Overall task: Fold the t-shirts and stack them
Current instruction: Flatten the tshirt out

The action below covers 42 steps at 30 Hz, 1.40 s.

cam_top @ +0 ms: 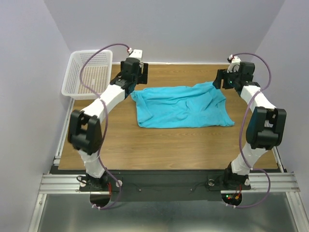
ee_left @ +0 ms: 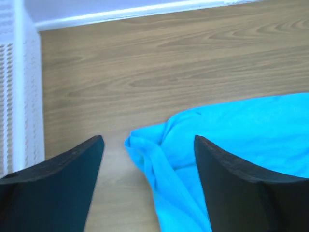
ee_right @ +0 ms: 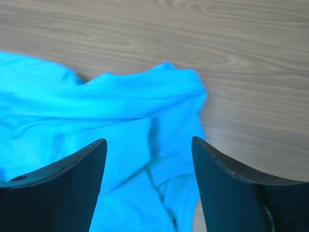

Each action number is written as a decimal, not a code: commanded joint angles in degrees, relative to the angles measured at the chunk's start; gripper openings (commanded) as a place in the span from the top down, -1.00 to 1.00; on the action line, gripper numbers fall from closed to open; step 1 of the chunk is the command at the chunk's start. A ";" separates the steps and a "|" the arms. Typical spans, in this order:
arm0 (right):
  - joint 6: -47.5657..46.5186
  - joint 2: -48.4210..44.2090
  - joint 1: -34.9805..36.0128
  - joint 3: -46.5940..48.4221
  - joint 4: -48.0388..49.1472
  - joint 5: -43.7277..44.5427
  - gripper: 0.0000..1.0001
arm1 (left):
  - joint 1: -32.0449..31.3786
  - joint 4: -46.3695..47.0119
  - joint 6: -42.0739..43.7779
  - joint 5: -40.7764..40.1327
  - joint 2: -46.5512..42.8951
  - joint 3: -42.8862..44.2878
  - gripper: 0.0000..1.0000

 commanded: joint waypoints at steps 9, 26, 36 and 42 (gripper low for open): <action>6.14 4.57 1.99 -2.24 -4.65 -4.50 -0.33 | 8.78 10.27 -11.25 12.74 -40.09 -33.89 -0.97; -1.82 -2.33 3.14 -4.05 -10.62 -6.50 0.99 | 8.96 8.87 -17.76 20.57 -55.58 -49.73 -0.93; -65.89 -28.64 3.13 -16.54 -66.38 -8.64 0.76 | 9.22 10.36 -16.96 25.47 -54.09 -51.05 -0.93; -74.01 -34.70 3.13 -22.01 -69.00 -4.06 -0.04 | 9.22 12.12 -18.72 31.64 -47.94 -50.70 -0.82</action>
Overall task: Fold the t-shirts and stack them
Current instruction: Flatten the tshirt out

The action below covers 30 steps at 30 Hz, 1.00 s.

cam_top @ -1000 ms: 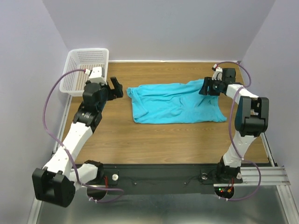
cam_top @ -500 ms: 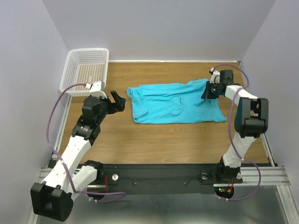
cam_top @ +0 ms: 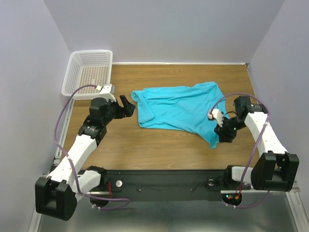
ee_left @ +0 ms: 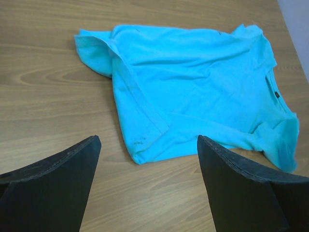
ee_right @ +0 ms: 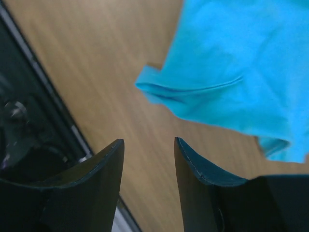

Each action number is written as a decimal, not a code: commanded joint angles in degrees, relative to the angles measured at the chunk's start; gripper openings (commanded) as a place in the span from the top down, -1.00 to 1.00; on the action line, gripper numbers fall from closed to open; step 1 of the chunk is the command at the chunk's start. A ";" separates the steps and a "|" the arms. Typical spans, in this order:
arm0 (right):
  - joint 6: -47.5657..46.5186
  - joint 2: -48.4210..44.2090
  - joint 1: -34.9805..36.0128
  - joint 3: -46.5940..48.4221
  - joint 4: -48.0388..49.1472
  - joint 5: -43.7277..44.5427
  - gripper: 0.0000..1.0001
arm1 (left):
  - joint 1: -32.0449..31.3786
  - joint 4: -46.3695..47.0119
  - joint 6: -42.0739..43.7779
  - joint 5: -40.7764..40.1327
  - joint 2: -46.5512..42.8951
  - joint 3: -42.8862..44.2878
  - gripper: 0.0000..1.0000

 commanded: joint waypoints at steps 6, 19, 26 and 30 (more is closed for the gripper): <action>5.26 -5.41 -0.10 3.80 3.92 -6.84 -0.07 | 0.09 3.44 -3.47 8.71 8.81 -1.00 -0.66; 43.78 8.12 -0.10 -0.06 34.54 -11.52 -0.26 | -17.48 -8.32 -15.34 -15.61 35.79 17.26 -0.61; 45.71 5.93 -0.19 -4.89 37.70 -11.34 -0.26 | -23.73 -18.51 -14.56 -30.13 47.74 29.40 -0.48; 46.51 5.31 -0.10 -5.60 38.76 -11.43 -0.26 | -24.61 -22.92 -13.94 -35.23 51.62 33.10 -0.24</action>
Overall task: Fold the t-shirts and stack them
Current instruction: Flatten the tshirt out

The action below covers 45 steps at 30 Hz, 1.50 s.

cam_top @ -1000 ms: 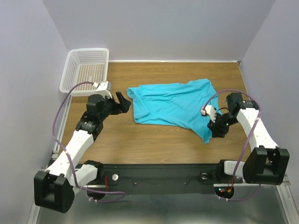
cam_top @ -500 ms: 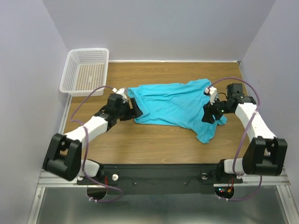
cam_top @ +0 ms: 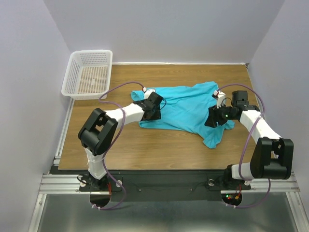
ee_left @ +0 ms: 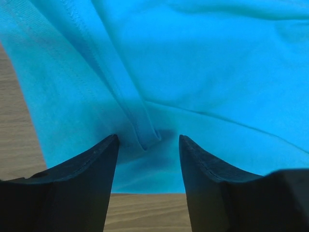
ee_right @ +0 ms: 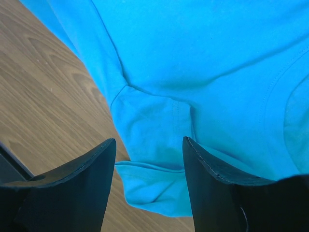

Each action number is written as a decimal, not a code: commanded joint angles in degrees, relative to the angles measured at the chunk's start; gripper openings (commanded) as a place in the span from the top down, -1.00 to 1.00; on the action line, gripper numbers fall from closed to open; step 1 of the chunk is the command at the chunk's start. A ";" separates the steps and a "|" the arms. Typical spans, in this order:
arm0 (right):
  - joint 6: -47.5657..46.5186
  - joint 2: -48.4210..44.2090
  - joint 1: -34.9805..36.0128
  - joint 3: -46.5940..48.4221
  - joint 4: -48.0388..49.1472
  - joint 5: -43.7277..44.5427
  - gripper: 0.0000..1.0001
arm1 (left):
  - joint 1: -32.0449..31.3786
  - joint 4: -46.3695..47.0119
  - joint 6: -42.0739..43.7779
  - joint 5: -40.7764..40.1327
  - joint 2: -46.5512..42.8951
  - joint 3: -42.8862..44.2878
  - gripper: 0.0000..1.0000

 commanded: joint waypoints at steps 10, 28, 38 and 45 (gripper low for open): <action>2.47 -2.56 -0.10 -0.07 4.62 -0.61 -0.26 | -0.46 -11.10 1.74 -16.48 -1.70 4.32 0.85; -5.96 1.65 0.78 2.03 0.06 -6.15 -0.26 | 22.99 7.53 -6.42 35.11 -34.50 -34.16 0.88; -18.60 6.22 12.63 4.41 -4.51 -5.44 -0.29 | 38.74 6.56 -9.70 28.96 -51.56 -38.67 -0.55; -27.32 12.00 25.63 8.35 -5.05 -8.44 -0.33 | 38.74 7.45 2.34 33.62 -52.52 -31.90 -0.55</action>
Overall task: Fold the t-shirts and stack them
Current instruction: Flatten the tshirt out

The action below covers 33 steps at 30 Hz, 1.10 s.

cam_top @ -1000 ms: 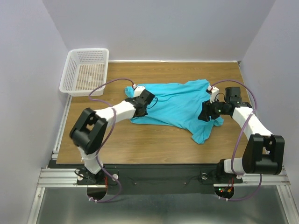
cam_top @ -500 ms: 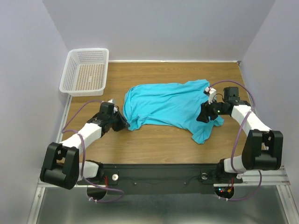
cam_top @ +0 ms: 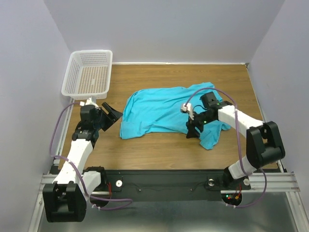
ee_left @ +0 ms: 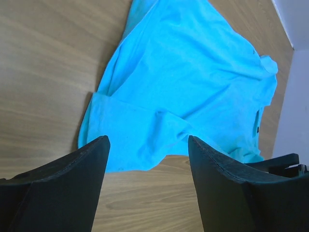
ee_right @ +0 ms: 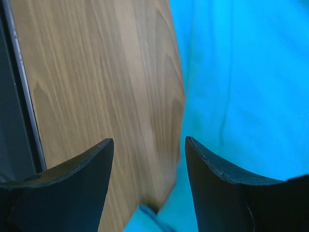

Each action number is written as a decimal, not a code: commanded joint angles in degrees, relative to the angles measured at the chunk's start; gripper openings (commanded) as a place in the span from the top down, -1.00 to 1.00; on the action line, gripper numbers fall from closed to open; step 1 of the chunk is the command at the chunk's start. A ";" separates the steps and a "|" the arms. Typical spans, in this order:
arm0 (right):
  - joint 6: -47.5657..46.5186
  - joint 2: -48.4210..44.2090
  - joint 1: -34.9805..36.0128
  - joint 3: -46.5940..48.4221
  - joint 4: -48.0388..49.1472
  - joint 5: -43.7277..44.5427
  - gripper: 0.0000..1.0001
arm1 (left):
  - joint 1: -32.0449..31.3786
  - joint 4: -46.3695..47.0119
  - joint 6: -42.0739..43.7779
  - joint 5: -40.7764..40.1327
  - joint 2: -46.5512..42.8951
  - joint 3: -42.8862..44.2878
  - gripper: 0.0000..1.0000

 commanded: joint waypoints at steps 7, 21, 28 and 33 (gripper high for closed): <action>1.29 14.74 13.66 16.13 6.31 4.96 -0.32 | 0.01 2.40 12.63 -1.56 -5.00 4.81 -0.55; 7.37 22.93 20.88 22.73 9.58 15.70 0.42 | 0.01 1.87 12.02 -2.88 -8.34 4.90 -0.55; 7.28 16.17 21.23 19.04 8.80 12.38 0.99 | 0.01 2.93 11.67 -2.27 -8.78 3.32 -0.54; -6.39 10.19 22.63 19.04 -6.04 1.13 0.99 | 0.01 4.42 11.40 -0.95 -7.73 2.44 -0.55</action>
